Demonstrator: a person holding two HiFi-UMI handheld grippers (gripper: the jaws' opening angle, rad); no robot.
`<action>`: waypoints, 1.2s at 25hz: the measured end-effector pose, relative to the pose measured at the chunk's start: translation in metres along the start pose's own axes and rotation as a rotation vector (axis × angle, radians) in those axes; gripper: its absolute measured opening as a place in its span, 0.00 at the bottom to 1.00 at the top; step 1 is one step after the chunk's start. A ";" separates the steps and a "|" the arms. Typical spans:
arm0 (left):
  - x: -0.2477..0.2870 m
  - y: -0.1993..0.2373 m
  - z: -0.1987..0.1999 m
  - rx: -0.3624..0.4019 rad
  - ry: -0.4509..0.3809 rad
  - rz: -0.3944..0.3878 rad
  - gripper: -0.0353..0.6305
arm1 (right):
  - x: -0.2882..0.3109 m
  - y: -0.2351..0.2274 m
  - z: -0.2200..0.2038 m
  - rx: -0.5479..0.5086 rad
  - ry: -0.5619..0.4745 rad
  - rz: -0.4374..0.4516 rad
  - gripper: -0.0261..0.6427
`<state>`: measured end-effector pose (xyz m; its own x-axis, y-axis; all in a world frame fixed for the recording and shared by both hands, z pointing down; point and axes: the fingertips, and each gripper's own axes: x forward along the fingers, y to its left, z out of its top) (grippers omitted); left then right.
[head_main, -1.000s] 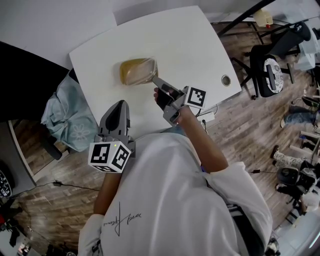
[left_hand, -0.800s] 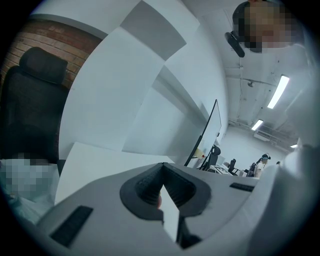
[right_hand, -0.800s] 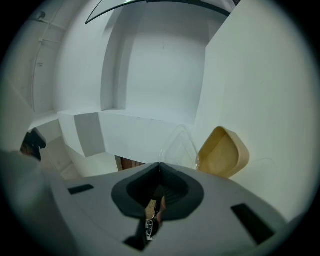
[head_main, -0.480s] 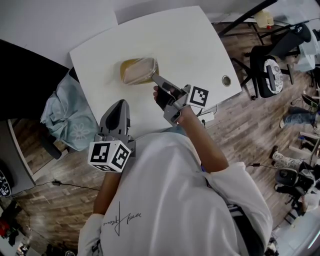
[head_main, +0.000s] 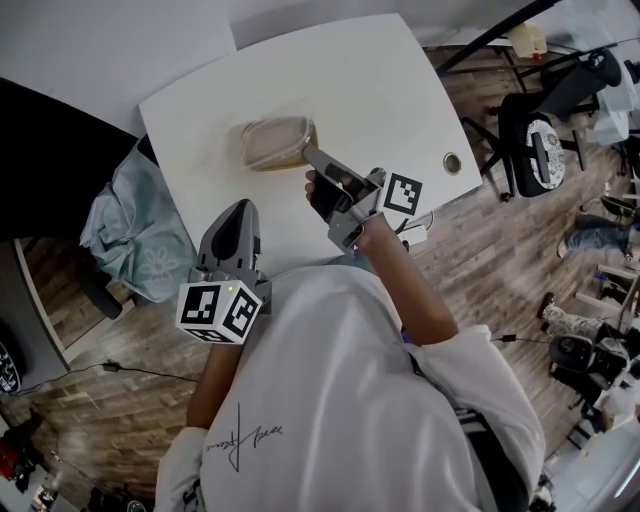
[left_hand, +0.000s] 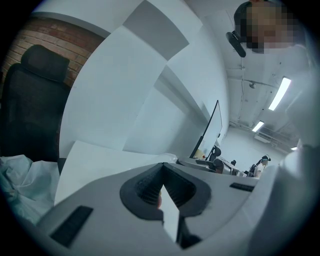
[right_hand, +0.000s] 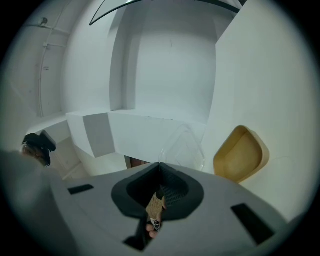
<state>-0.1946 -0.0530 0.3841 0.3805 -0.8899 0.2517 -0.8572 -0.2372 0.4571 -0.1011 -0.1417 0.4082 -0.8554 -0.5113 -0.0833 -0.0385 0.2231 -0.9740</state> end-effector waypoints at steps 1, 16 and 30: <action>0.000 0.001 0.000 -0.001 -0.001 0.000 0.06 | 0.001 0.002 0.000 -0.001 0.001 0.005 0.06; 0.001 0.000 0.004 0.000 -0.010 0.005 0.06 | 0.001 0.049 0.002 -0.081 0.001 0.060 0.06; -0.008 0.006 0.011 0.001 -0.022 0.030 0.06 | -0.010 0.072 -0.003 -0.111 -0.009 0.070 0.06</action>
<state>-0.2066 -0.0512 0.3755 0.3468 -0.9050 0.2464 -0.8684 -0.2107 0.4488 -0.0971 -0.1181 0.3395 -0.8533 -0.4986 -0.1524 -0.0362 0.3483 -0.9367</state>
